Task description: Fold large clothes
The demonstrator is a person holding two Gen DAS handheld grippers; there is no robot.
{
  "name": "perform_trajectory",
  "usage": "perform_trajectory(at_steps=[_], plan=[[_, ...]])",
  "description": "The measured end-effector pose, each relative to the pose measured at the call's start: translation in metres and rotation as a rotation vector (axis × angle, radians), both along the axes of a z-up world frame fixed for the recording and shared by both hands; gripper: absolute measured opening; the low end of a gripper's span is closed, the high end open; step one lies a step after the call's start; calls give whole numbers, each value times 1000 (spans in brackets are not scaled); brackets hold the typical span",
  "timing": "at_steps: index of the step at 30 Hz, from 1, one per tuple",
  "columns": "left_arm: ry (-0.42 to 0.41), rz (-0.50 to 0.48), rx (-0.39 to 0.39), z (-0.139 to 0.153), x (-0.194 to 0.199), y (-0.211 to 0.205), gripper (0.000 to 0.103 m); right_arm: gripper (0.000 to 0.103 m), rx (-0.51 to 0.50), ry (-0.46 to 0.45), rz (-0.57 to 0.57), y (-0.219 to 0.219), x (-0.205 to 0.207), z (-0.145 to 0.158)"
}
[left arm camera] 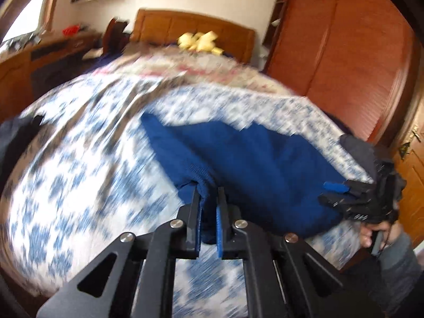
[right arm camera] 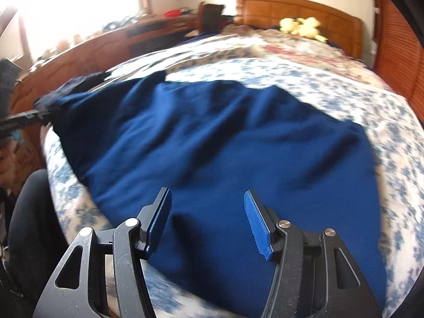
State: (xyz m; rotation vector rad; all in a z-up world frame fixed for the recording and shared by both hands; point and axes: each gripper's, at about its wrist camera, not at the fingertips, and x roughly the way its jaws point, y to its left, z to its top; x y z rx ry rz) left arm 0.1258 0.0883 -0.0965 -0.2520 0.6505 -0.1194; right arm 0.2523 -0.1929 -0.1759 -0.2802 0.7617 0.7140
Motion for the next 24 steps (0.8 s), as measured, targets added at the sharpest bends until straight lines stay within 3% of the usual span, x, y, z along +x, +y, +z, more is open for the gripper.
perform_trajectory(at_steps=[4, 7, 14, 20, 24], plan=[[-58, -112, 41, 37, 31, -46, 3, 44, 40, 3, -62, -39, 9, 10], [-93, -243, 69, 58, 60, -104, 3, 37, 81, -14, -117, -72, 10, 22], [-94, -501, 119, 63, 97, -227, 3, 33, 128, -29, -241, -131, 15, 36], [-9, -506, 152, 42, 113, -247, 6, 33, 103, -13, -293, -153, 16, 29], [-8, -500, 135, 41, 107, -241, 12, 33, 105, -4, -301, -156, 15, 26]])
